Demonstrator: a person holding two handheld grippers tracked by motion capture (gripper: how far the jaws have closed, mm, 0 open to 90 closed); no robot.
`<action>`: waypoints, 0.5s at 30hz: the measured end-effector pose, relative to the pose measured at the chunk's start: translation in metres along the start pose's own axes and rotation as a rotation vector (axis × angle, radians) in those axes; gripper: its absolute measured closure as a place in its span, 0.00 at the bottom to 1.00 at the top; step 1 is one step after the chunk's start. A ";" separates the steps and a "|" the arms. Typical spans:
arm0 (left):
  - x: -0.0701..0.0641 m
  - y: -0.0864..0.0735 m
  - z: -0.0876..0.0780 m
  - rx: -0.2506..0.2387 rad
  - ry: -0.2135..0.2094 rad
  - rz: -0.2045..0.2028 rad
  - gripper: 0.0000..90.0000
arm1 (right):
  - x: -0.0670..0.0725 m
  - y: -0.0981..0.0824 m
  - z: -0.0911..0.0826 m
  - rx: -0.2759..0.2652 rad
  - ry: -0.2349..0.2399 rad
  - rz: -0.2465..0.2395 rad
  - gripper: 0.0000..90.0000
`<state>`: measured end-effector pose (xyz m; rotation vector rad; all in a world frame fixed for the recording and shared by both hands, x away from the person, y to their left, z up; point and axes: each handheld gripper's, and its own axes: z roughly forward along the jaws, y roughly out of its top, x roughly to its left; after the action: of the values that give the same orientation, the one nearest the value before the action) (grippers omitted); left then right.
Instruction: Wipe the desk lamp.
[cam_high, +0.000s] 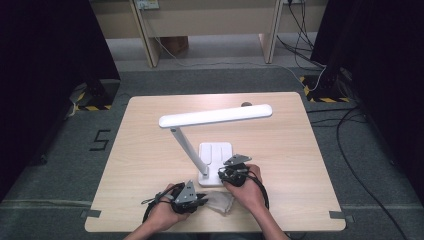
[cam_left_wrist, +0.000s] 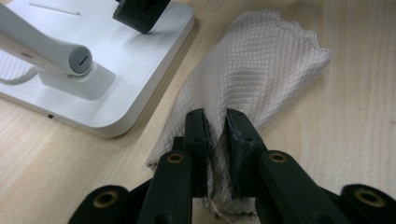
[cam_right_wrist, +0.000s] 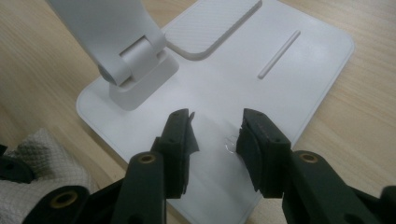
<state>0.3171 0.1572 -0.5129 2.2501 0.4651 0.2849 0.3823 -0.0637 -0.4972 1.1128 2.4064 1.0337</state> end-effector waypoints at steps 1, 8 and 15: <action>0.002 0.000 -0.002 -0.005 -0.016 -0.037 0.90 | 0.000 0.000 0.000 -0.001 -0.004 -0.004 0.72; 0.009 0.004 -0.020 -0.052 0.008 -0.088 0.90 | -0.002 0.001 -0.001 0.005 -0.004 -0.009 0.79; 0.018 0.018 -0.053 -0.123 0.070 -0.082 0.90 | -0.002 0.003 0.000 0.016 -0.008 -0.029 0.96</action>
<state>0.3193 0.1895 -0.4639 2.1009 0.5599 0.3419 0.3849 -0.0643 -0.4952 1.0821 2.4211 1.0013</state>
